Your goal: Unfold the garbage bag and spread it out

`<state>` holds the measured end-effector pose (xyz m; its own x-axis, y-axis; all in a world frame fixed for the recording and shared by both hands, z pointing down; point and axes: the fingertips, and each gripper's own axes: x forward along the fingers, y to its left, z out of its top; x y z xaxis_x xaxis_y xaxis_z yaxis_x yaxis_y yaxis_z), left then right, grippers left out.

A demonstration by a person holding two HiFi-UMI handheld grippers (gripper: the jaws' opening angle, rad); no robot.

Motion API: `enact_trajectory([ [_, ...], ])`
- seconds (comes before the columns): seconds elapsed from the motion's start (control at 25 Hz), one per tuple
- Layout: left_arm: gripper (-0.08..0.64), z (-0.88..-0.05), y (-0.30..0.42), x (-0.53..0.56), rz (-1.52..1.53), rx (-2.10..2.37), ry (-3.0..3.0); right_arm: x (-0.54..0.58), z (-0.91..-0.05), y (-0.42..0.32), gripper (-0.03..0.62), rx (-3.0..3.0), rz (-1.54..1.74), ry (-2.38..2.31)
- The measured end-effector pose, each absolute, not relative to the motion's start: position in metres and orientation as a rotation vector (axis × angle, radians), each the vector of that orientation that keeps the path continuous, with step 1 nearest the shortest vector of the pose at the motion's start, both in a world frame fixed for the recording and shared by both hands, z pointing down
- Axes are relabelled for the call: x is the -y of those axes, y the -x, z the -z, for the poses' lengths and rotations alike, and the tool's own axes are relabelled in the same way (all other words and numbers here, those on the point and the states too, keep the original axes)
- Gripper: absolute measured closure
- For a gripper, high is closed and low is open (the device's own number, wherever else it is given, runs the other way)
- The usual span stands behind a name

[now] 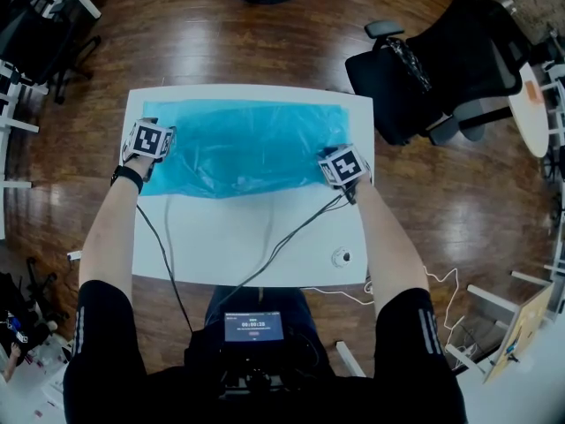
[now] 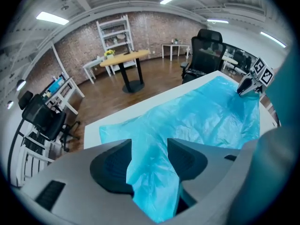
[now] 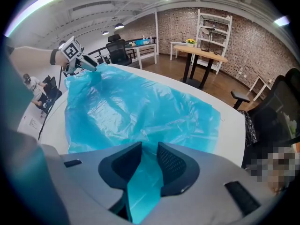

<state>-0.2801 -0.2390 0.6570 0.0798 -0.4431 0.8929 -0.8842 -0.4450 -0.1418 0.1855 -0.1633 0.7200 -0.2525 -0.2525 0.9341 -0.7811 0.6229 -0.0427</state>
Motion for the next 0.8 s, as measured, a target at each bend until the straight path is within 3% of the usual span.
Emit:
enact_trajectory([
  [0.52, 0.335, -0.693, 0.289, 0.258, -1.329, 1.273, -1.848, 0.162, -0.715, -0.178, 0.449, 1.832, -0.634, -0.826],
  [0.8, 0.421, -0.697, 0.281, 0.262, -1.314, 1.274, -1.889, 0.163, -0.719, -0.181, 0.449, 1.832, -0.640, -0.834],
])
